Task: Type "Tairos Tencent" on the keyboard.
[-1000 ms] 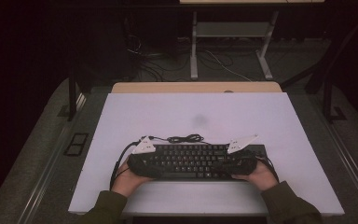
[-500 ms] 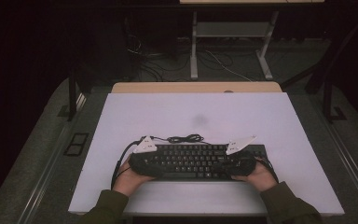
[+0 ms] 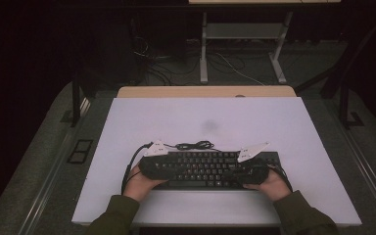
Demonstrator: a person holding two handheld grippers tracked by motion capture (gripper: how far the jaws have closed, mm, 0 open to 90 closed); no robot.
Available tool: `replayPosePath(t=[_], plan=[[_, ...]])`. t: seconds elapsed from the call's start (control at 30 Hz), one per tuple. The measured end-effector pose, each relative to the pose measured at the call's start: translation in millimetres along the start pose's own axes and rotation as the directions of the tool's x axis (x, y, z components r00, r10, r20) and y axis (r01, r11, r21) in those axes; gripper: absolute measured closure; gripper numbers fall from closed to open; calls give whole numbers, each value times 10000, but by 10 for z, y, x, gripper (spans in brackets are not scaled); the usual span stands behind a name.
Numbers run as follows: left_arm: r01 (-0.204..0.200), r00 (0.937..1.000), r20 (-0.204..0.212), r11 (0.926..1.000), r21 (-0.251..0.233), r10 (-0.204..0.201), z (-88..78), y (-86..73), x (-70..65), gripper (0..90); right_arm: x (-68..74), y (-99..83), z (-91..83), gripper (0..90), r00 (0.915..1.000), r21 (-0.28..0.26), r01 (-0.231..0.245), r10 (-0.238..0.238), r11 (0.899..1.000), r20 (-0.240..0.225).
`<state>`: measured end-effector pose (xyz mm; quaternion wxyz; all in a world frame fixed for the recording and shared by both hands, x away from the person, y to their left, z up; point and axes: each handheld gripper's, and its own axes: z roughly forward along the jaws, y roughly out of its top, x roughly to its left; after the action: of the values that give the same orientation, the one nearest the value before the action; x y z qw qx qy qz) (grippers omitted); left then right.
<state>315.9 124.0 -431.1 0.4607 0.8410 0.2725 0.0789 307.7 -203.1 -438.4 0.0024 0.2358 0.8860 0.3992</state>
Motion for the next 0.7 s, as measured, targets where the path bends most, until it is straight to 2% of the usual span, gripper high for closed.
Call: replayPosePath(t=[0.17, 0.27, 0.7], plan=[[-136, 9999, -24, 9996, 254, 136, 38, 34, 8, 734, -3, -1, 0, 894, 10000, -5, -19, 19, 10000, -23], [-61, 10000, -65, 9993, 380, 64, 57, 51, 10, 877, -2, -1, 0, 894, 10000, 0, -40, 40, 10000, -30], [80, 9999, -96, 9975, 708, -73, 121, 46, 26, 893, -1, -2, 1, 894, 10000, -13, -94, 94, 10000, -30]])
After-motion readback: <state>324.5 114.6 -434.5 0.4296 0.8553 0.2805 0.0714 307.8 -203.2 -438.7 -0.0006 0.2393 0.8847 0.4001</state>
